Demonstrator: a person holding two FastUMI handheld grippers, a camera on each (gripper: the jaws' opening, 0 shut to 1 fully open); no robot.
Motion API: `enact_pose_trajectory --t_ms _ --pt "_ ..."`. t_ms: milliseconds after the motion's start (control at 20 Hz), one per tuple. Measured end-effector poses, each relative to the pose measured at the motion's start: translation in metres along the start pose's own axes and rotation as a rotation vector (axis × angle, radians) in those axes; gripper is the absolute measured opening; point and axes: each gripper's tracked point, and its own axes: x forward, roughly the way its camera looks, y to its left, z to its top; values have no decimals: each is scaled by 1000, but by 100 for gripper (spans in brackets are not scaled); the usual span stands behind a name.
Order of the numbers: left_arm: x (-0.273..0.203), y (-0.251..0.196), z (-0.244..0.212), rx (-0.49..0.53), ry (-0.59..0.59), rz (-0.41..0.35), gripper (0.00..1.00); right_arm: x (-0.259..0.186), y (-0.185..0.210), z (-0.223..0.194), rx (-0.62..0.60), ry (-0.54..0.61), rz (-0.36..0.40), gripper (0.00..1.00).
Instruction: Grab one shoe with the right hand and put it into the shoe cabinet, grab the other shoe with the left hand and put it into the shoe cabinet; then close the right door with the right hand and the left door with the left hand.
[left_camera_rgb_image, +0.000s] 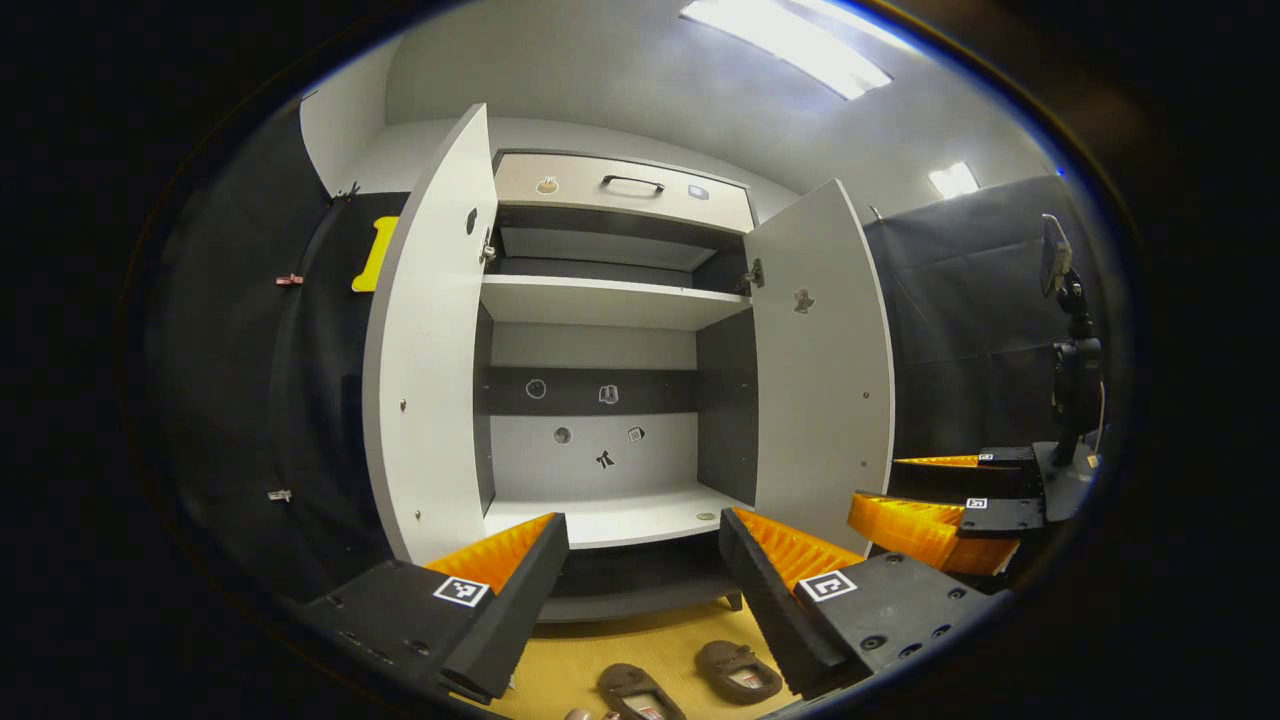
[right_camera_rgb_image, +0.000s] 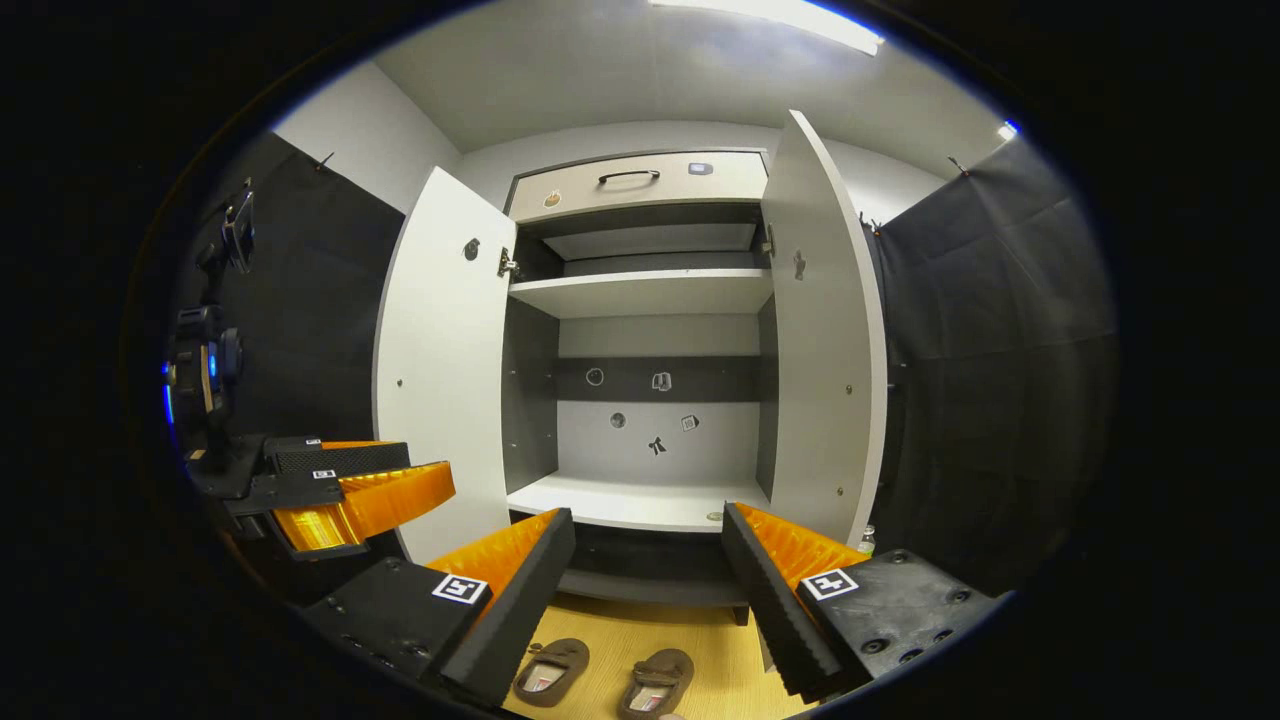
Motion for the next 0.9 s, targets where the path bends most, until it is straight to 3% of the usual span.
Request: enact_pose_trajectory --t_ms 350,900 --pt "5 0 8 -16 -14 -6 96 11 7 -24 34 43 -4 98" --pt "45 40 -25 -29 -34 -7 96 20 23 -199 139 322 -3 99"
